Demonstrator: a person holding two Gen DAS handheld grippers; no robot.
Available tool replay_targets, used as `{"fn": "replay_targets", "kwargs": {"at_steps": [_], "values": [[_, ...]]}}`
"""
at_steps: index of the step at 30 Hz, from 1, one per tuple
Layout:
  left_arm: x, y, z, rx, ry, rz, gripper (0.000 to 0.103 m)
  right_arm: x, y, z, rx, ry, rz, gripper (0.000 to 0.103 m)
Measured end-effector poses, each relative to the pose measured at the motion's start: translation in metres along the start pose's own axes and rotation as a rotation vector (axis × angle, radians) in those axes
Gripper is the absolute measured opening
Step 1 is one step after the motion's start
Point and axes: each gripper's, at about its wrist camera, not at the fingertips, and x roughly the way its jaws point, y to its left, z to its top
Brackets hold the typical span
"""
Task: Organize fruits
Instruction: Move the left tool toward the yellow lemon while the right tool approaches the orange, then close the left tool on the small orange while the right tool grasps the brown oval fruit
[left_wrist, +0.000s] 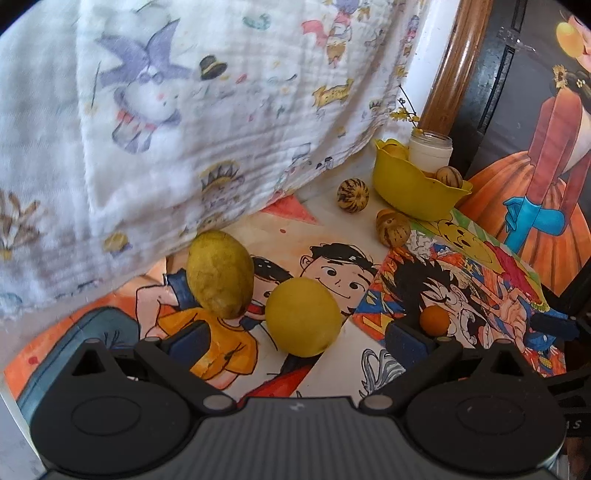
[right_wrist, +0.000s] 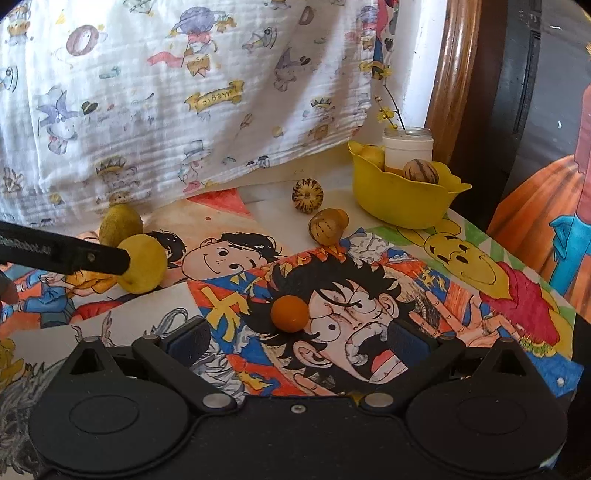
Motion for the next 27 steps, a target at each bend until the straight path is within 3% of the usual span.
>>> {"fn": "replay_targets", "kwargs": {"at_steps": [8, 14, 20, 27], "values": [[-0.007, -0.011, 0.015, 0.093, -0.038, 0.008, 0.103, 0.003, -0.014, 0.011, -0.027, 0.000, 0.025, 0.102], [-0.006, -0.025, 0.034, 0.200, -0.088, -0.009, 0.103, 0.001, -0.038, 0.039, -0.043, -0.005, 0.062, 0.102], [0.004, -0.040, 0.034, 0.280, -0.114, -0.111, 0.103, 0.023, -0.081, 0.079, 0.054, 0.019, 0.142, 0.102], [0.031, -0.066, 0.016, 0.381, -0.091, -0.269, 0.102, 0.088, -0.104, 0.113, 0.123, 0.124, 0.272, 0.094]]}}
